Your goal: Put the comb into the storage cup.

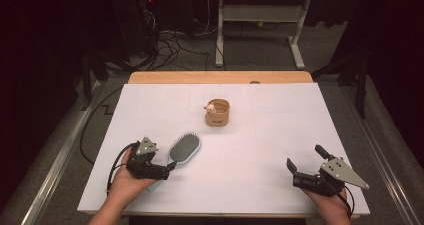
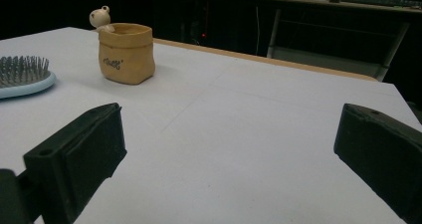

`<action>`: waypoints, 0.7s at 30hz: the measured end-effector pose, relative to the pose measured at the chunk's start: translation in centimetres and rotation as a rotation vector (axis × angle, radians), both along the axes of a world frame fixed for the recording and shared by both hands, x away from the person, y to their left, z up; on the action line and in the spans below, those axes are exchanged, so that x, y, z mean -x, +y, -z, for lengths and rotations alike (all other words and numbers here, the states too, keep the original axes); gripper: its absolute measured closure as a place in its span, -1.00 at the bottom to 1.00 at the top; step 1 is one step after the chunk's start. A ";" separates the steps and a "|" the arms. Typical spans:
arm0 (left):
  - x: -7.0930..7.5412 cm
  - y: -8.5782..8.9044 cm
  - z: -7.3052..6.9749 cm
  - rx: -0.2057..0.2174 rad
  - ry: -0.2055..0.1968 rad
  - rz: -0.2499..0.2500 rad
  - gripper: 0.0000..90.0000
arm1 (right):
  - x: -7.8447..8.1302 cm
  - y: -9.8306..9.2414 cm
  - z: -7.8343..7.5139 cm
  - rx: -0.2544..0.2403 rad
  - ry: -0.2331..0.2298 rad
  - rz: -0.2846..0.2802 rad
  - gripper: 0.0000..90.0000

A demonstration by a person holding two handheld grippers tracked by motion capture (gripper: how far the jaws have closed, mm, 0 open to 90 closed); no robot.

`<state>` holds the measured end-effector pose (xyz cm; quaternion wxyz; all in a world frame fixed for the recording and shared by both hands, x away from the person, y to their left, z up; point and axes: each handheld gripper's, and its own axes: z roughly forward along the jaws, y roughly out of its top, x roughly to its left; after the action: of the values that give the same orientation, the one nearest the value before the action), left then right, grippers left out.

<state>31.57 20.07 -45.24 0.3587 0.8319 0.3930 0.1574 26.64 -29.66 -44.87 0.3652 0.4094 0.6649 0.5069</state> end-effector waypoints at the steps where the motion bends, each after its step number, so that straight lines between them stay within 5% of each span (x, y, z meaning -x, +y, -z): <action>1: -0.1 -0.1 0.0 -0.005 0.010 0.003 -0.91 | 0.0 0.0 0.0 0.000 0.000 0.000 -0.98; 8: -1.0 -1.3 -0.2 -0.050 0.054 0.026 -0.93 | 0.0 -0.1 -0.1 -0.006 -0.001 0.003 -0.98; 21: -2.8 -2.9 -0.7 -0.070 0.095 0.029 -0.92 | -0.1 -0.2 0.0 -0.006 0.000 0.007 -0.98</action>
<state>34.39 17.15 -44.59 0.3125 0.8561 0.3918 0.1262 26.70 -29.85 -44.82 0.3658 0.4126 0.6619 0.5077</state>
